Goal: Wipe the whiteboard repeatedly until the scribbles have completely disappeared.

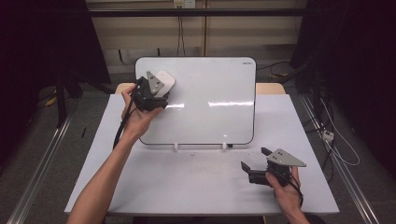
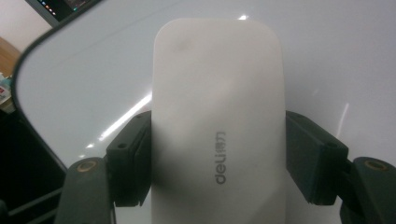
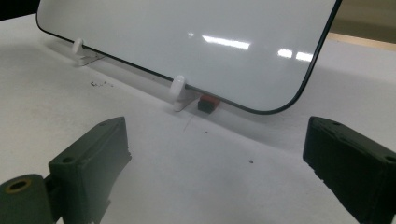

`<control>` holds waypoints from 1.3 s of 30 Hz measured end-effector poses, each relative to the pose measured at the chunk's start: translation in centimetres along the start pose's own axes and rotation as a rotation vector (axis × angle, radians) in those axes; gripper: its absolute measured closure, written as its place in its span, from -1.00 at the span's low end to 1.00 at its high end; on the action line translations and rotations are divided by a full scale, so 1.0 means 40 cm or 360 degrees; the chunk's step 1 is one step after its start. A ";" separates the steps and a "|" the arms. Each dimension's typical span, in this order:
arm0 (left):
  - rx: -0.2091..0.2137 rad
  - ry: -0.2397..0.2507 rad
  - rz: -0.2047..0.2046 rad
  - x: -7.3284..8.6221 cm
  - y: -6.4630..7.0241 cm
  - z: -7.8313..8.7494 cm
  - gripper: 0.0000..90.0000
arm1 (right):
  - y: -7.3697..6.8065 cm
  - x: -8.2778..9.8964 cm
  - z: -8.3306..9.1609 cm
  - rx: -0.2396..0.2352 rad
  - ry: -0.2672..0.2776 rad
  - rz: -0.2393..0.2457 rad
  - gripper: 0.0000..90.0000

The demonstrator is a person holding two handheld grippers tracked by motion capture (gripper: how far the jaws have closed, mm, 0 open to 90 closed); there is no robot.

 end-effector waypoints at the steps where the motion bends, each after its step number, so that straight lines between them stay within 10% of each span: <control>1: 0.0013 -0.0001 -0.0014 0.004 0.010 0.002 -0.31 | 0.000 0.000 0.000 0.0000 0.0000 0.0000 -0.85; 14: 0.0073 -0.0020 -0.0112 0.040 0.094 0.022 -0.31 | 0.000 0.000 -0.001 -0.0008 -0.0001 -0.0001 -0.85; 30: 0.0003 -0.0030 0.0081 0.043 -0.064 0.041 -0.31 | 0.002 0.001 -0.001 0.0003 -0.0004 -0.0004 -0.85; 39: -0.0011 -0.0049 0.0022 0.049 -0.040 0.043 -0.31 | 0.001 0.001 -0.001 0.0004 -0.0004 -0.0004 -0.85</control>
Point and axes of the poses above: each handheld gripper's, and its own axes: z roughly backward along the jaws, x roughly out of its underside, y roughly to its right, the point moved 1 cm from there along -z, roughly forward along the jaws, and after that the axes turned 15 degrees about y, right-handed, at the moved point
